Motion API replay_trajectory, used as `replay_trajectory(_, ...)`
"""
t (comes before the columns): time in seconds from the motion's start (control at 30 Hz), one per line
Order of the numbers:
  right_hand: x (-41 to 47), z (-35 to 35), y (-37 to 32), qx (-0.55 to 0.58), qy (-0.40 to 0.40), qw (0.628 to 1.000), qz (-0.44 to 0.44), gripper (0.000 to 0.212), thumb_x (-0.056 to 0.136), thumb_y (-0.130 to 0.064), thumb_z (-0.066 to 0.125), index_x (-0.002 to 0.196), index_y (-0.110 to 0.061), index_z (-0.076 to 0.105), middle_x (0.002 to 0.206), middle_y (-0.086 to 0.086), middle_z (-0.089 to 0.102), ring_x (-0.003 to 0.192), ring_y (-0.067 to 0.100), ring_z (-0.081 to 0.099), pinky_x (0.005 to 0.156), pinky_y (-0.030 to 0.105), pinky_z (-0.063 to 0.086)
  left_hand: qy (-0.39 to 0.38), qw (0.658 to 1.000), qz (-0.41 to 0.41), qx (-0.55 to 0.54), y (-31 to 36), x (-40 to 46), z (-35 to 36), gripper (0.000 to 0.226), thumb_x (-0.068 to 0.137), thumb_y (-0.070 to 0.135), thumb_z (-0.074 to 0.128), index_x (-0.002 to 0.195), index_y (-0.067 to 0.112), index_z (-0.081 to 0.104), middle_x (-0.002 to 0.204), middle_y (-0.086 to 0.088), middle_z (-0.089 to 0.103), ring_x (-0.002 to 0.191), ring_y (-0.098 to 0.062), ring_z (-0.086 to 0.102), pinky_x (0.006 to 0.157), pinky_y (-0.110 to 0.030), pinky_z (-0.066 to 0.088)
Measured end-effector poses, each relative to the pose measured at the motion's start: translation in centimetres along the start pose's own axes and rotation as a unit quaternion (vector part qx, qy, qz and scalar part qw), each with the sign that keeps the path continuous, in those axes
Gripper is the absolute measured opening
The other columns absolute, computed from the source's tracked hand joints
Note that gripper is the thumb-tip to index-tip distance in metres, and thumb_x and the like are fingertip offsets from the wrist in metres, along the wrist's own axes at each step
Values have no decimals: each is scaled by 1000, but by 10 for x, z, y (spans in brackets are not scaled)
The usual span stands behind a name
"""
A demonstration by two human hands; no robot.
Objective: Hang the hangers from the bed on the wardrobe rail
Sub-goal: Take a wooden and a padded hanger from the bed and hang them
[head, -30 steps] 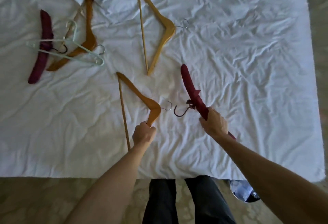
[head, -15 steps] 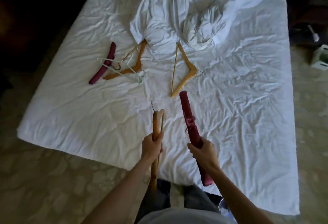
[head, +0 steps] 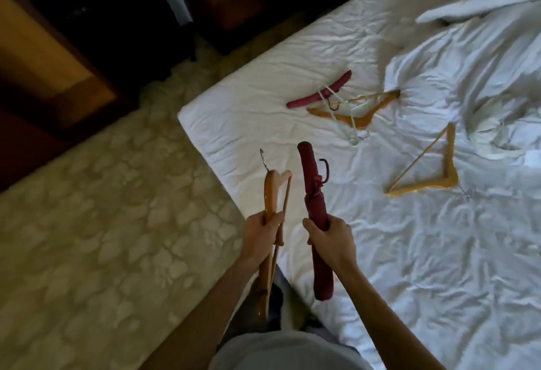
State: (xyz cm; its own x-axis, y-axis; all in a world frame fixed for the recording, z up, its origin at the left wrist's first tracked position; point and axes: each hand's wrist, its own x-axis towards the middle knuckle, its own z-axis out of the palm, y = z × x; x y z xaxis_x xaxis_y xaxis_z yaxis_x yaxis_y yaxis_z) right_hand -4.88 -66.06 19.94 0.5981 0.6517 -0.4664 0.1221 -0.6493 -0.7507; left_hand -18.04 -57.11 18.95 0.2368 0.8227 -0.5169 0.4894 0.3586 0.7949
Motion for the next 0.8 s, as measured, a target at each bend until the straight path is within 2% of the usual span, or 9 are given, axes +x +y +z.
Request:
replay_trajectory(0.17, 12, 78, -71, -52, -82, 993, -68, 22, 83, -45, 68, 76, -25, 65, 63, 0, 70, 56, 17, 70, 62, 38, 62, 108, 993, 1, -56, -11, 15, -86, 31, 99, 24, 60, 74, 5, 63, 51, -1, 59, 43, -10, 55, 55, -27, 53)
replay_trajectory(0.3, 22, 157, -138, -87, -128, 982, -110, 22, 84, -47, 68, 77, -27, 65, 64, -2, 71, 58, 13, 70, 66, 36, 62, 164, 980, 0, -114, -18, 39, -171, 26, 99, 23, 61, 78, 7, 65, 55, 1, 60, 47, -11, 58, 54, -27, 53)
replay_trajectory(0.5, 25, 290, -249, -117, -183, 963, -159, 28, 79, -51, 65, 69, -25, 65, 60, -3, 67, 55, 16, 67, 62, 38, 60, 223, 961, 20, -160, -23, 86, -314, 29, 97, 20, 60, 69, 10, 62, 53, 1, 60, 48, -15, 58, 59, -40, 56)
replay_trajectory(0.6, 19, 353, -301, -131, -211, 952, -180, 26, 81, -47, 69, 69, -24, 64, 59, -4, 64, 55, 15, 64, 57, 34, 55, 266, 949, 11, -170, -25, 105, -388, 27, 94, 23, 61, 71, 8, 65, 55, -1, 63, 52, -17, 62, 61, -43, 57)
replay_trajectory(0.8, 25, 449, -378, -146, -278, 927, -205, 21, 83, -42, 68, 72, -24, 67, 66, 1, 70, 59, 15, 66, 55, 28, 49, 326, 921, -18, -214, -37, 151, -494, 21, 92, 24, 62, 83, 6, 68, 58, -7, 65, 53, -18, 62, 58, -36, 55)
